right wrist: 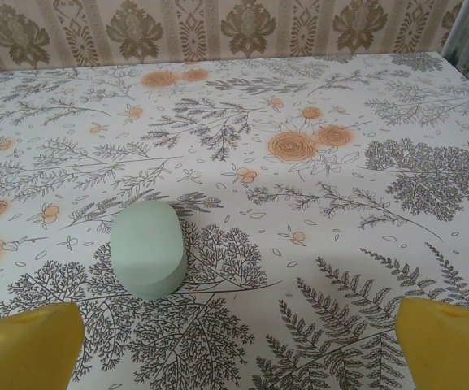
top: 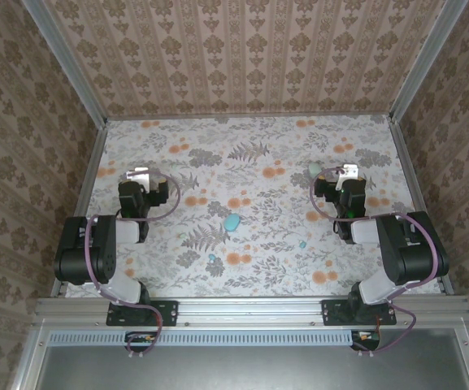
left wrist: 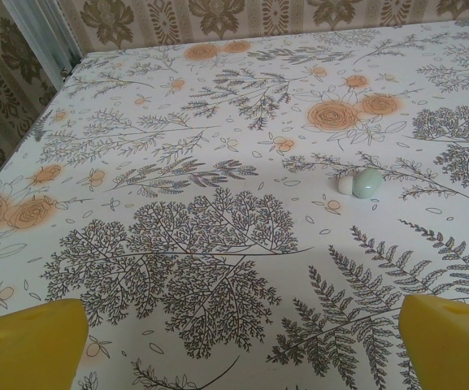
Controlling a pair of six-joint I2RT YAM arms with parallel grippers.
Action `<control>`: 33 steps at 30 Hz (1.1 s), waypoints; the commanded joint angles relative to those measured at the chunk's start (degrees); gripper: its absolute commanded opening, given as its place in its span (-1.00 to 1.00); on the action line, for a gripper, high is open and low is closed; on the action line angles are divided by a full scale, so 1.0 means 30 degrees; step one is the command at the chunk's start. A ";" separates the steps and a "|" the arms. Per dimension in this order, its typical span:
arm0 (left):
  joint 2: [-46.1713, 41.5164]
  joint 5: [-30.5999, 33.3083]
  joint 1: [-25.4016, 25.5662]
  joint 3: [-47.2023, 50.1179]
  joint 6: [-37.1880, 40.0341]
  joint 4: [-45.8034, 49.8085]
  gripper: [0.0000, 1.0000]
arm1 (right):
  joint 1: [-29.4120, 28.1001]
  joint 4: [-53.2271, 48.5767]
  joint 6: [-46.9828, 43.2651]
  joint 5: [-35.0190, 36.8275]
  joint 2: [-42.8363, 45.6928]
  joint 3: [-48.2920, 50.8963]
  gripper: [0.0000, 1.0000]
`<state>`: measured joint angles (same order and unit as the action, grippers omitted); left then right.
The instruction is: Insert wireless bluetooth earbuds into charging case
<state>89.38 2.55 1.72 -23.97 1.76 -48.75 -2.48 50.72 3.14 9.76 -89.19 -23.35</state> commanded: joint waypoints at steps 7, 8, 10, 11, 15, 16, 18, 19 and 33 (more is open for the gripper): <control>-0.0445 -0.0321 -0.0206 0.0227 0.0353 0.0020 1.00 | 0.0124 -0.0183 -0.0229 -0.0441 0.0478 0.0182 1.00; -0.0433 -0.0325 -0.0214 0.0227 0.0351 0.0021 1.00 | 0.0124 -0.0116 -0.0254 -0.0434 0.0514 0.0242 1.00; -0.0493 -0.0307 -0.0193 0.0318 0.0388 -0.0215 1.00 | 0.0124 -0.0114 -0.0307 -0.0566 0.0613 0.0285 1.00; -0.0784 -0.0081 -0.0176 0.0533 0.0340 -0.0415 1.00 | 0.0109 -0.0302 -0.0342 -0.0710 0.0818 0.0256 1.00; -0.3913 0.1562 0.0019 0.1193 -0.0083 0.1020 1.00 | 0.0094 -0.3391 -0.0446 -0.1333 0.3350 -0.0139 1.00; -0.4898 0.1906 0.0001 0.1200 -0.0235 0.1760 1.00 | 0.0107 -0.5355 -0.0174 -0.1420 0.4313 -0.0651 1.00; -0.6891 0.2019 -0.0013 0.0870 -0.0484 0.3965 1.00 | 0.0097 -1.0477 0.0605 -0.1805 0.5882 -0.2479 1.00; -0.7879 0.1927 -0.0011 0.0583 -0.0498 0.5146 1.00 | 0.0096 -1.2388 0.1110 -0.1853 0.6264 -0.3329 1.00; -1.2384 -0.1014 0.0785 -0.5664 -0.4476 2.4538 1.00 | -0.8303 -3.0365 0.8651 0.1460 0.5271 -1.2991 0.78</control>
<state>52.49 2.52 3.16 -39.09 -7.66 7.51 -22.52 -23.57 19.68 10.79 -71.48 -58.72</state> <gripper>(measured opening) 0.997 0.891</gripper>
